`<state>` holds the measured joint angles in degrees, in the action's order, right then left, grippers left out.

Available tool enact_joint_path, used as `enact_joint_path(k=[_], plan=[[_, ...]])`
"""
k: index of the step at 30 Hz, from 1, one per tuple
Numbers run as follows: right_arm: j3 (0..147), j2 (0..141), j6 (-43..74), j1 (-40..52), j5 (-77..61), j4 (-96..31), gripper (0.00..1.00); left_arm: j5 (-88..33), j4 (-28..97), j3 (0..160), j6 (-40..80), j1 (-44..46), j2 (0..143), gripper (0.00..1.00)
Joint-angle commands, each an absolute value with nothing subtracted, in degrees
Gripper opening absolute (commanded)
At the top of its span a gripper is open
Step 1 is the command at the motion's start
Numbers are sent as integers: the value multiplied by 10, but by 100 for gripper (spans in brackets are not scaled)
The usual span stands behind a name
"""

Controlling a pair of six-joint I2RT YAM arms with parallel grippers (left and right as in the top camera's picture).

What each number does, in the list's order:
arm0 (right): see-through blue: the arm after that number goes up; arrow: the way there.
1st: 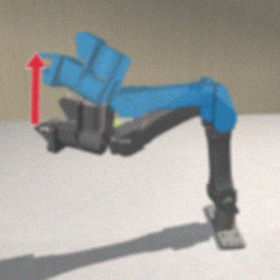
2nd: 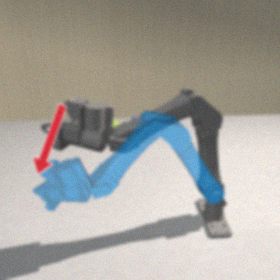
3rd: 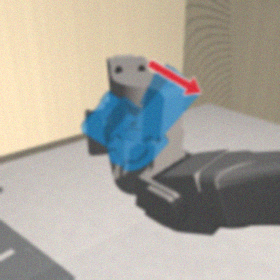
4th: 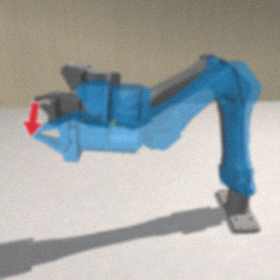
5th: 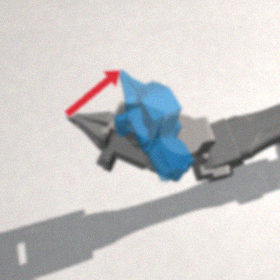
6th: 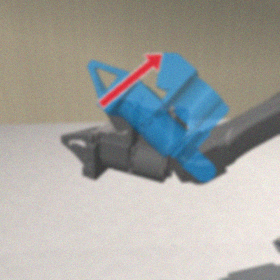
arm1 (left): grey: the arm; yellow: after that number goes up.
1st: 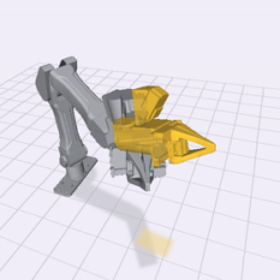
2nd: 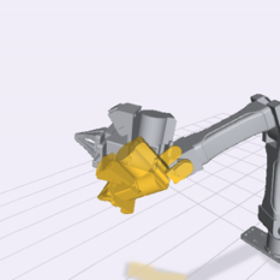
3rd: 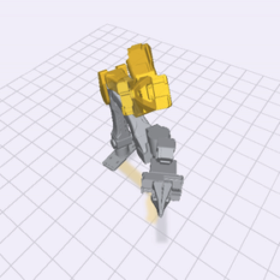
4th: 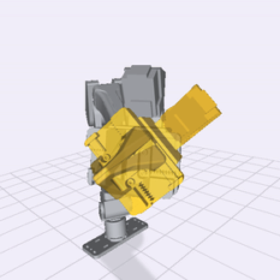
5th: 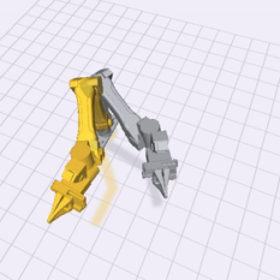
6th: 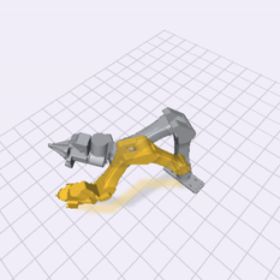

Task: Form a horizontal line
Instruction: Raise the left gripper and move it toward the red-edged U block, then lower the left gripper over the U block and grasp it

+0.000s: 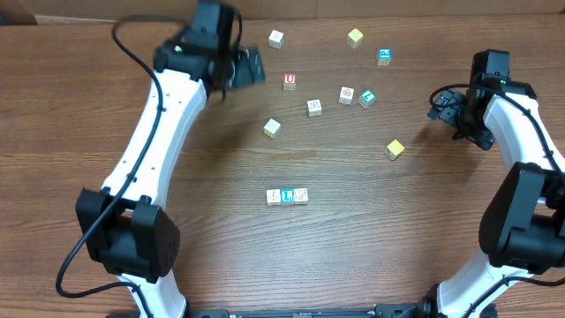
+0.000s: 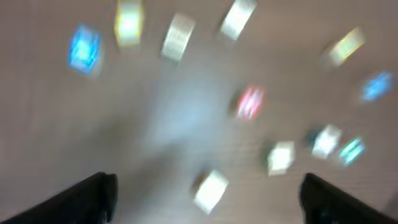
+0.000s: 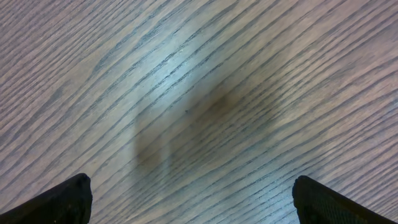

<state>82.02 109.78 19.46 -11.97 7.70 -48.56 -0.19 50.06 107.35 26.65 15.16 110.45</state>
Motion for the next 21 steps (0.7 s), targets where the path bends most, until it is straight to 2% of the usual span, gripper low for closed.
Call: enact_joint_path(k=[1, 4, 7, 10, 13, 15, 16, 19, 21], plan=[[832, 1086, 194, -120, 79, -483, 100, 22, 439, 1084, 241, 164, 1105, 84], [832, 1086, 194, -120, 79, -483, 100, 27, 363, 1078, 223, 174, 1127, 83], [832, 1086, 194, -120, 79, -483, 100, 26, 324, 1078, 222, 179, 1161, 77], [832, 1086, 194, -120, 79, -483, 100, 30, 287, 1078, 220, 184, 1204, 78], [832, 1086, 194, -120, 79, -483, 100, -17, 276, 1078, 220, 187, 1243, 94], [832, 1086, 194, -120, 79, -483, 100, -52, 269, 1078, 221, 188, 1261, 96], [832, 1086, 194, -120, 79, -483, 100, -77, 271, 1078, 214, 189, 1267, 95], [832, 1086, 194, -120, 79, -483, 100, -102, 256, 1078, 212, 195, 1294, 76], [832, 1086, 194, -120, 79, -483, 100, -90, 255, 1078, 212, 201, 1312, 68]])
